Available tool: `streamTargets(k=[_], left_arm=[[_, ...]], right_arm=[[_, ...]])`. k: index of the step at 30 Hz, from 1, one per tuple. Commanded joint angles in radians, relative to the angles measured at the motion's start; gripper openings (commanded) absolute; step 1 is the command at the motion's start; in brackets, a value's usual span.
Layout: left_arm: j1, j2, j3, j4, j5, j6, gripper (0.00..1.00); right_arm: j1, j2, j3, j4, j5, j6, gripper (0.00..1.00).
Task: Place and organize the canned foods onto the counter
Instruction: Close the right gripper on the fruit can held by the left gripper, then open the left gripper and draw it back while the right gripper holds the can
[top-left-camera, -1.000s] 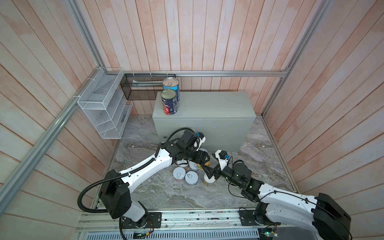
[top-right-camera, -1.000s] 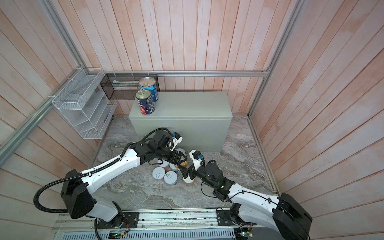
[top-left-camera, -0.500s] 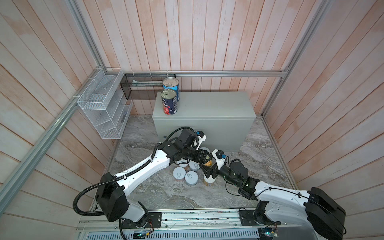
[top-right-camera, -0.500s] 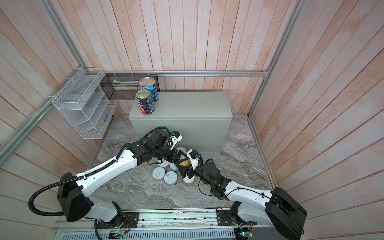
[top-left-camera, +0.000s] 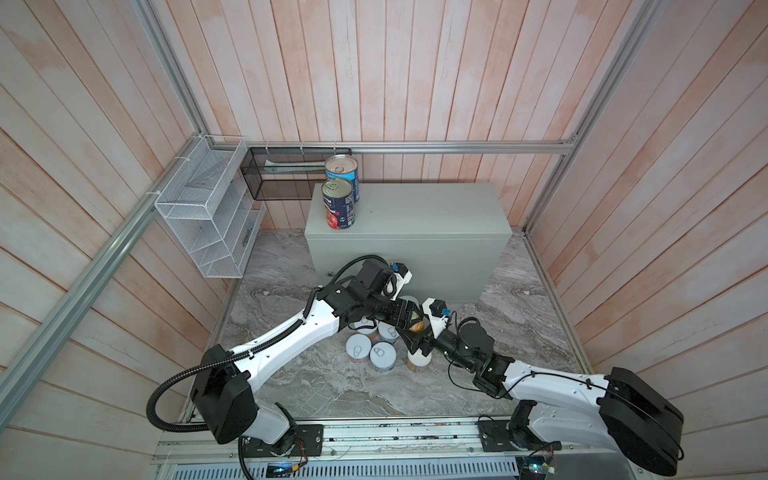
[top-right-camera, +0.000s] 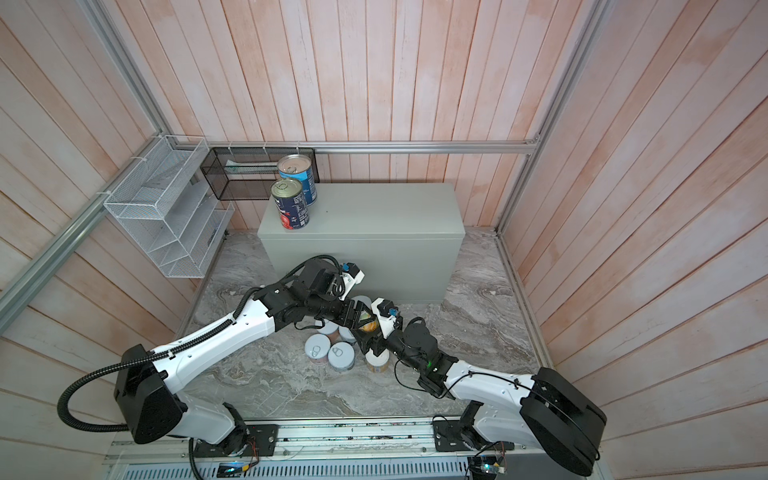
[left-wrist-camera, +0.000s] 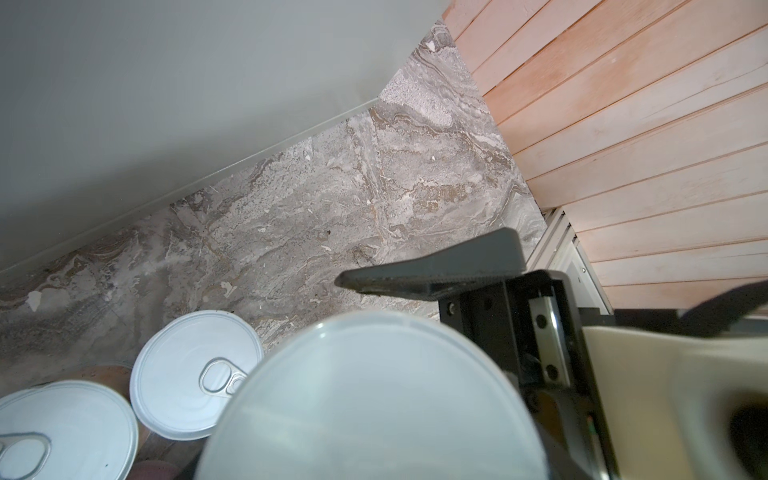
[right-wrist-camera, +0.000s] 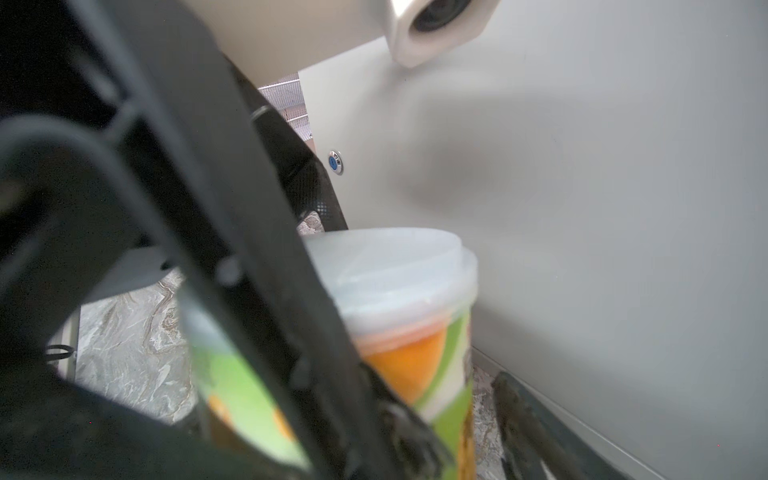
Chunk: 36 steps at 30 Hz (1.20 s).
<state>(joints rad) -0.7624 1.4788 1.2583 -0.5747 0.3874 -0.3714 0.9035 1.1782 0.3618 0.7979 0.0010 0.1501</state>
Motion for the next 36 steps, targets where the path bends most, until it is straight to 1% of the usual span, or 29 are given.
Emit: streamTargets(k=[1,6,7,11,12,13,16,17,18,30,33,36], left_arm=[[0.002,-0.031,0.001,0.070,0.053,-0.015,0.42],[0.005,-0.030,-0.016,0.084,0.071,-0.029,0.43],[0.006,-0.029,-0.020,0.087,0.073,-0.034,0.46],[0.017,-0.030,-0.022,0.084,0.057,-0.051,0.67],[0.021,-0.031,-0.025,0.084,0.049,-0.055,0.75],[0.026,-0.034,-0.026,0.086,0.043,-0.060,0.80],[0.033,-0.040,-0.037,0.094,0.042,-0.064,0.87],[0.034,-0.040,-0.037,0.094,0.041,-0.066,0.92],[0.036,-0.038,-0.038,0.094,0.041,-0.066,1.00],[0.058,-0.032,-0.058,0.092,0.027,-0.077,1.00],[0.061,-0.053,-0.069,0.105,0.009,-0.089,1.00],[0.062,-0.098,-0.102,0.162,-0.008,-0.119,1.00]], right_arm=[[0.002,0.006,0.020,0.050,0.016,-0.003,0.85],[0.002,-0.015,-0.006,0.096,0.046,0.010,0.75],[0.002,-0.021,-0.011,0.100,0.055,0.014,0.75],[0.002,-0.029,-0.013,0.090,0.053,0.016,0.73],[0.002,-0.031,-0.014,0.090,0.050,0.017,0.72],[0.002,-0.035,-0.016,0.090,0.051,0.020,0.71],[0.002,-0.048,-0.025,0.101,0.055,0.026,0.70],[0.002,-0.053,-0.027,0.101,0.057,0.026,0.70],[0.002,-0.056,-0.027,0.099,0.060,0.026,0.70],[0.002,-0.061,-0.033,0.089,0.093,0.036,0.69],[0.002,-0.066,-0.035,0.072,0.113,0.036,0.68],[0.002,-0.064,-0.040,0.055,0.138,0.041,0.68]])
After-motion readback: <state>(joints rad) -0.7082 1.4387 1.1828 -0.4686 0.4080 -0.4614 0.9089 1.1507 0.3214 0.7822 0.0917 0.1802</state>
